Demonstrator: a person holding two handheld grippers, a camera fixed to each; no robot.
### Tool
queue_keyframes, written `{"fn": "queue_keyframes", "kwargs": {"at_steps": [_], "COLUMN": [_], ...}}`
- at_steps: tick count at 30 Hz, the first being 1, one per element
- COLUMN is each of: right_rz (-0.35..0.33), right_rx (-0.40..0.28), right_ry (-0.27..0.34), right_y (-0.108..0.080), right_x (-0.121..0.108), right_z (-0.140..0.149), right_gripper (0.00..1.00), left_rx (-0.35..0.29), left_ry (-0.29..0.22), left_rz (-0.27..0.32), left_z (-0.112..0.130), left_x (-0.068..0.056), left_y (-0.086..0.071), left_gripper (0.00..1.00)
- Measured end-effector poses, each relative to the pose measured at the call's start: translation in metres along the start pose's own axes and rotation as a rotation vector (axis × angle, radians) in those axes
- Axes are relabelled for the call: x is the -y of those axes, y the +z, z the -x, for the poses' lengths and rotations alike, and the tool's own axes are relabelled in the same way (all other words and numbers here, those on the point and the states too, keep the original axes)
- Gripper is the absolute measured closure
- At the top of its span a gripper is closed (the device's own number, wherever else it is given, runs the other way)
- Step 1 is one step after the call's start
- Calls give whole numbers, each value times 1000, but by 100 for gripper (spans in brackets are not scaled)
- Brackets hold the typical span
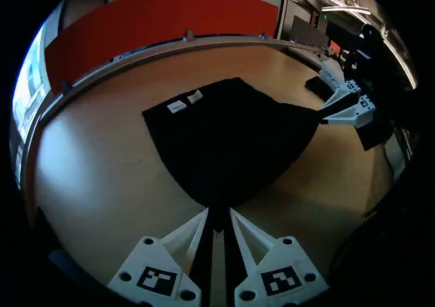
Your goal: Fold towel
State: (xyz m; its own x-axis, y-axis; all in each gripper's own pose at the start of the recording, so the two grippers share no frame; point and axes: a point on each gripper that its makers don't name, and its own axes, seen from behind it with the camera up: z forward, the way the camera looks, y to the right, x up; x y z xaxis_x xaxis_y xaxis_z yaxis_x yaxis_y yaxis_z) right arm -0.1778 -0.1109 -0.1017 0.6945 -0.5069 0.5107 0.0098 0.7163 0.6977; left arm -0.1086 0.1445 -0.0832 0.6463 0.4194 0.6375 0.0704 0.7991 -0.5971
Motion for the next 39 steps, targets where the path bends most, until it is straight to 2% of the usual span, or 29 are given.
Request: {"fn": "queue_keyframes", "kwargs": {"at_steps": [14,26,39], "right_rz": [10,7,-4], "right_rx": [-47,-63,-66], "right_ry": [13,18,16], "right_y": [-29,-51,-66], "right_x": [3,8,23], "right_z": [-25,-37,-41], "right_gripper": [82,82,82], "left_rx": [-39,-51,-53], "left_ry": [-16,-41,-40], "left_rz": [23,35,34], "left_z": [-25,-34,-38], "left_x": [-10,-19,-20], "left_y": [-30,-52,-66], "left_gripper": [88,88,88]}}
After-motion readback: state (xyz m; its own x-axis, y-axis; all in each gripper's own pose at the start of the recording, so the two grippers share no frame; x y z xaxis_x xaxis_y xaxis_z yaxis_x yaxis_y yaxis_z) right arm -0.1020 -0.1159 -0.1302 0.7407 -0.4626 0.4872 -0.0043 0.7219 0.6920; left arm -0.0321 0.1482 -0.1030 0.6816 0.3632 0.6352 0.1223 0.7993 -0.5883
